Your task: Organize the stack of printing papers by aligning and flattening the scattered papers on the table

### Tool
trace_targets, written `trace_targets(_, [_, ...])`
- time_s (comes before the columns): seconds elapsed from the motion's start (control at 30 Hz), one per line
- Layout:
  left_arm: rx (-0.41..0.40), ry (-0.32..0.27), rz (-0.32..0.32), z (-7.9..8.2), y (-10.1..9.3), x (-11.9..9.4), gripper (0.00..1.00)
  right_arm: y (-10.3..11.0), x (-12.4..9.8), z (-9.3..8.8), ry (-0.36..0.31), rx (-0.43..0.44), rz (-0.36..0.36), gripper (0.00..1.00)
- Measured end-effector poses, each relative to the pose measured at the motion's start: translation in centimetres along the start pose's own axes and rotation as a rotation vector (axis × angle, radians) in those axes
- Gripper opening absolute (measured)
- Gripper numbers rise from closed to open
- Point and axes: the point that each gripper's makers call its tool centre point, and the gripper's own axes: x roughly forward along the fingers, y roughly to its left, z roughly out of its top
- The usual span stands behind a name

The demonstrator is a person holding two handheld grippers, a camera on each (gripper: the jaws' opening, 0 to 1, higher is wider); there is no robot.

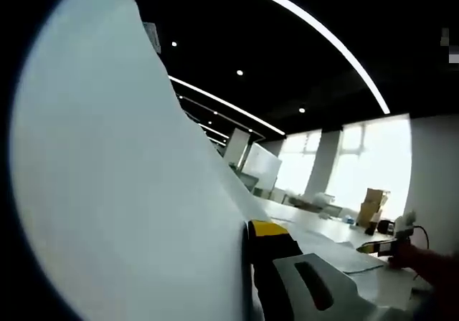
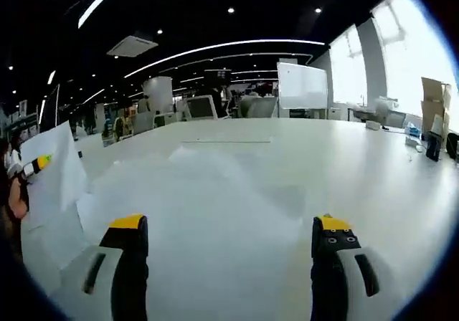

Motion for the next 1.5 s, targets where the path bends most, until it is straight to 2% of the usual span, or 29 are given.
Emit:
trace_targets(0.17, [-0.008, -0.005, 0.003, 0.1, 0.0, 0.0, 0.08, -0.6, 1.6, -0.3, 0.044, -0.063, 0.02, 0.9])
trace_targets(0.3, [-0.008, -0.004, 0.002, 0.1, 0.0, 0.0, 0.08, -1.2, 2.5, 0.4, 0.018, -0.106, 0.021, 0.9])
trace_targets(0.37, [-0.009, -0.004, 0.002, 0.1, 0.0, 0.0, 0.08, -1.1, 2.8, 0.8, -0.005, -0.115, 0.045, 0.89])
trace_targets(0.53, [-0.007, 0.002, 0.0, 0.0, -0.1, 0.1, 0.08, -0.9, 3.7, 0.8, 0.003, -0.116, 0.095, 0.85])
trace_targets(0.6, [-0.007, 0.005, -0.003, -0.1, -0.1, 0.1, 0.08, -1.5, 4.2, 0.3, 0.032, -0.131, 0.094, 0.85])
trace_targets(0.67, [-0.008, 0.004, -0.003, -0.1, -0.1, 0.1, 0.08, -0.9, 4.1, 0.4, 0.028, -0.063, 0.141, 0.85])
trace_targets(0.77, [-0.009, 0.005, -0.005, -0.1, -0.1, 0.1, 0.08, -1.2, 4.2, 0.0, 0.052, -0.091, 0.14, 0.83])
trace_targets(0.83, [-0.008, 0.007, -0.006, -0.1, -0.1, 0.1, 0.08, -1.9, 4.4, -0.5, 0.074, -0.124, 0.115, 0.83])
trace_targets(0.97, [-0.012, 0.007, -0.007, -0.1, -0.2, 0.1, 0.08, -1.9, 4.4, -0.6, 0.077, -0.083, 0.136, 0.83])
trace_targets(1.2, [-0.017, 0.001, -0.006, 0.0, -0.1, 0.1, 0.08, -1.6, 4.1, -0.7, 0.068, -0.086, 0.117, 0.79])
trace_targets(1.33, [-0.017, 0.001, -0.007, 0.0, -0.1, 0.1, 0.08, -1.4, 3.8, -0.8, 0.062, -0.086, 0.12, 0.7])
trace_targets(1.5, [-0.017, 0.001, -0.007, 0.0, -0.1, 0.1, 0.08, -1.1, 3.3, -0.7, 0.059, -0.09, 0.139, 0.52])
